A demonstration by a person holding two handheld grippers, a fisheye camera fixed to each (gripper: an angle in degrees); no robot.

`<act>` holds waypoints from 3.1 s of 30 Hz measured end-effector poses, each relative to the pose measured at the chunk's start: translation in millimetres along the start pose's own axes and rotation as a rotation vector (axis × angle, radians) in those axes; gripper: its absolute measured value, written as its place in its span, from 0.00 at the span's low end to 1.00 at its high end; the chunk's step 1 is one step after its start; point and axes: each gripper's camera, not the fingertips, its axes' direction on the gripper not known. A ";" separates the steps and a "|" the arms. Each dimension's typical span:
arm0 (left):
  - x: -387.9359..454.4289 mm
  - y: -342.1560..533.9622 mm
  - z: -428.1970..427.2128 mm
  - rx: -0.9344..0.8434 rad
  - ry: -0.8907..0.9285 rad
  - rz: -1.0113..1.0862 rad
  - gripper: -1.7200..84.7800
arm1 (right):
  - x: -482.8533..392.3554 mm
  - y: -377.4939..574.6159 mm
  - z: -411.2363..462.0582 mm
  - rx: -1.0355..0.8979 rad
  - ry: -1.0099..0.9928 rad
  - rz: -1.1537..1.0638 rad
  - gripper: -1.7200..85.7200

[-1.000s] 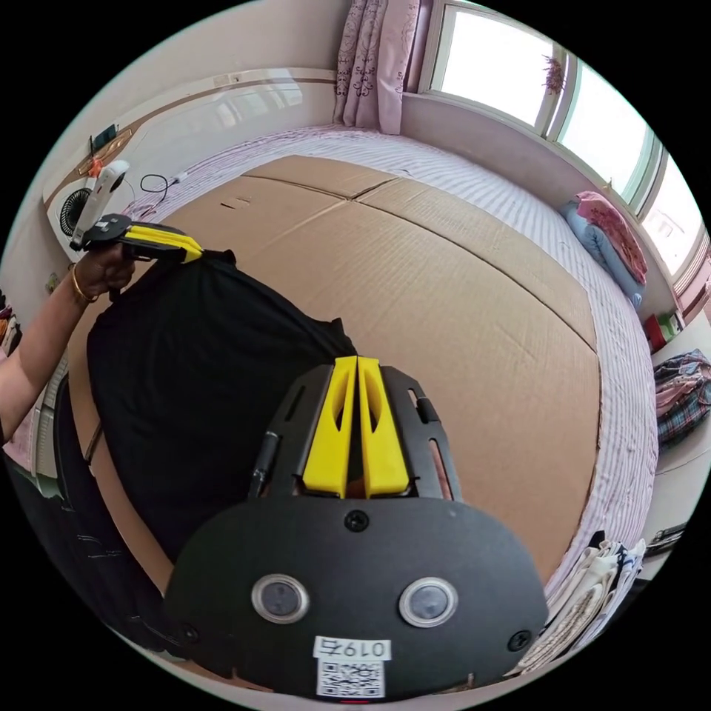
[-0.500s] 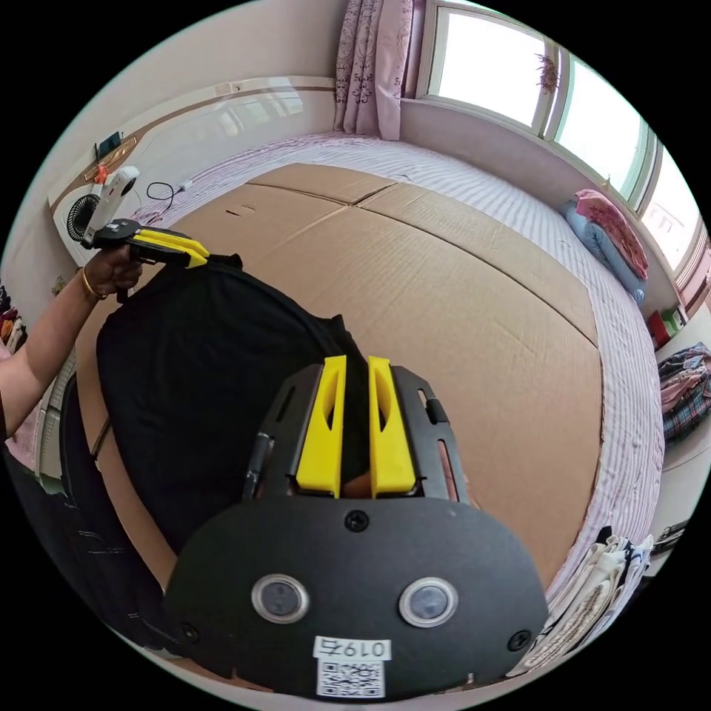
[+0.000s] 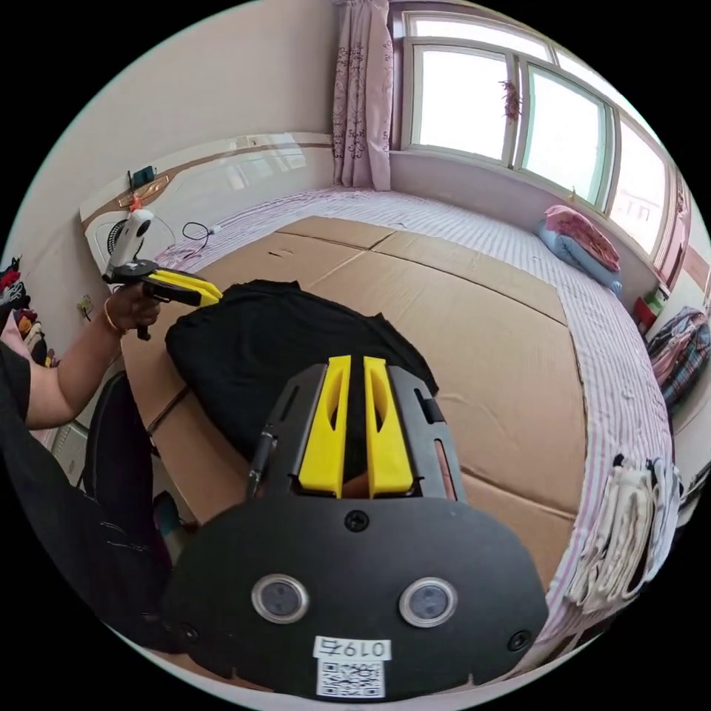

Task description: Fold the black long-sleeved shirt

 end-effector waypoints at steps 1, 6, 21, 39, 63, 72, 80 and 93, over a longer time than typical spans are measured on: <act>0.9 14.4 -5.5 0.009 -0.007 -0.028 0.05 | 8.1 20.0 -9.1 0.005 0.010 0.078 0.08; -33.8 169.6 -68.8 0.237 0.111 -0.387 0.08 | 51.3 86.2 -32.0 0.027 -0.225 0.329 0.08; -89.3 313.9 -89.6 0.181 0.238 -0.262 0.12 | 164.2 107.0 -13.8 -0.122 -0.513 0.096 0.12; -92.9 314.6 -19.9 0.054 0.285 -0.034 0.13 | 219.5 80.9 12.1 -0.185 -0.632 0.045 0.11; -104.8 310.4 59.5 -0.050 0.308 -0.127 0.12 | 235.1 41.0 12.6 -0.211 -0.553 0.011 0.08; -127.3 289.8 105.1 -0.081 0.292 -0.061 0.11 | 251.7 27.3 14.1 -0.212 -0.559 0.013 0.08; -159.5 273.5 150.5 -0.168 0.391 -0.026 0.09 | 275.4 11.0 20.1 -0.226 -0.578 0.014 0.07; -257.0 240.4 150.8 -0.250 0.509 -0.030 0.04 | 358.7 -25.5 19.1 -0.309 -0.706 0.034 0.01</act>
